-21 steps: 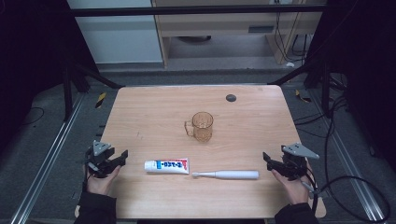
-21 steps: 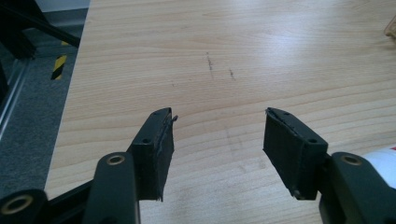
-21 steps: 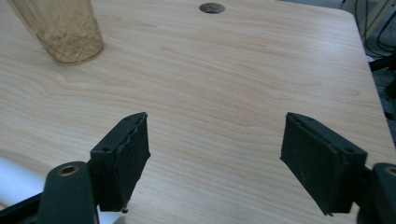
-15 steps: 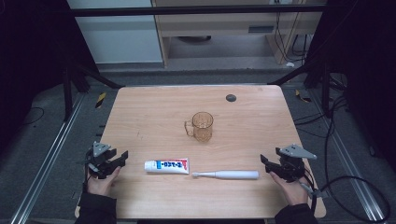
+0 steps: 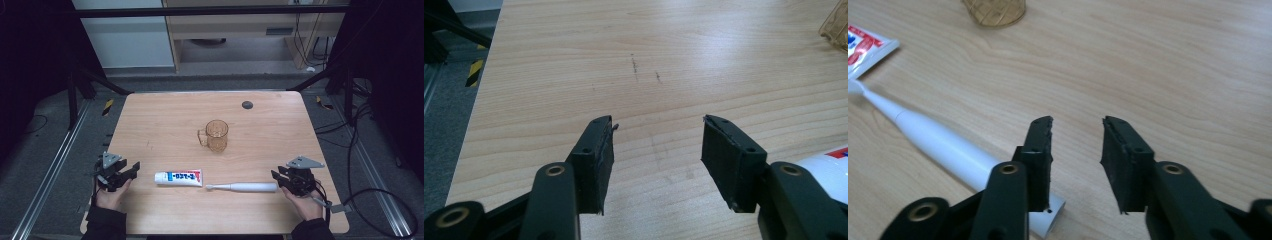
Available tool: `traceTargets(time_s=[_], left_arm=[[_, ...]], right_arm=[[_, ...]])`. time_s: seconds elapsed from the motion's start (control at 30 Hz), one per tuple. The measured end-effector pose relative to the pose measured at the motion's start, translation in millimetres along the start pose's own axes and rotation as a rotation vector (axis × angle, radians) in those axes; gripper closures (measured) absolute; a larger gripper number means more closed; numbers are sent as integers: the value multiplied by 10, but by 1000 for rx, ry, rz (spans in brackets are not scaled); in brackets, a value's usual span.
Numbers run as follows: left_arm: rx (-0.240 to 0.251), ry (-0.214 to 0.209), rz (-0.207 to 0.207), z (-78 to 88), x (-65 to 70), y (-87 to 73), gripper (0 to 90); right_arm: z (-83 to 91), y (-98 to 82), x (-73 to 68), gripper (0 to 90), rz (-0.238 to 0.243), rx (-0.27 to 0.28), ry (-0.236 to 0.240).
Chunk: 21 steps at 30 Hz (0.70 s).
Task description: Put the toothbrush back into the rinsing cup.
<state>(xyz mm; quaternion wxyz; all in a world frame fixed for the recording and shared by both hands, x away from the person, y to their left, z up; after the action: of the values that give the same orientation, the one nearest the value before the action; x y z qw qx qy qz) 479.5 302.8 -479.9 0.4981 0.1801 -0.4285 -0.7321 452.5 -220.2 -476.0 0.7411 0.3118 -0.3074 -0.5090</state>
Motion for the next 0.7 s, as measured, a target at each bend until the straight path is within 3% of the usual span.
traceTargets(time_s=[0.2, 0.33, 0.7], left_arm=[[-15, -7, -13, -14, 29, 1, 452], [-31, -14, -15, -42, 42, -9, 448], [-42, -14, -10, -50, 42, -13, 413]], right_arm=[[-67, -18, -73, 822, 57, -48, 6], [-126, -39, -102, 878, 70, -82, 8], [-185, -51, -125, 900, 81, -120, 21]])
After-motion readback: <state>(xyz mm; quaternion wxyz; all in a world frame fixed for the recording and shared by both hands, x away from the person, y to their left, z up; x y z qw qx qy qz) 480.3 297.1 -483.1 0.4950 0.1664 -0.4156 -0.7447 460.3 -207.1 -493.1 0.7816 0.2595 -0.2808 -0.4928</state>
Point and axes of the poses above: each handheld gripper's, and its own axes: z roughly backward along the jaws, y roughly out of its top, x roughly to its right, the point moved 3 cm from there along -z, roughly forward along the jaws, and after that the axes turned 15 degrees about -y, right-handed, at the moved point
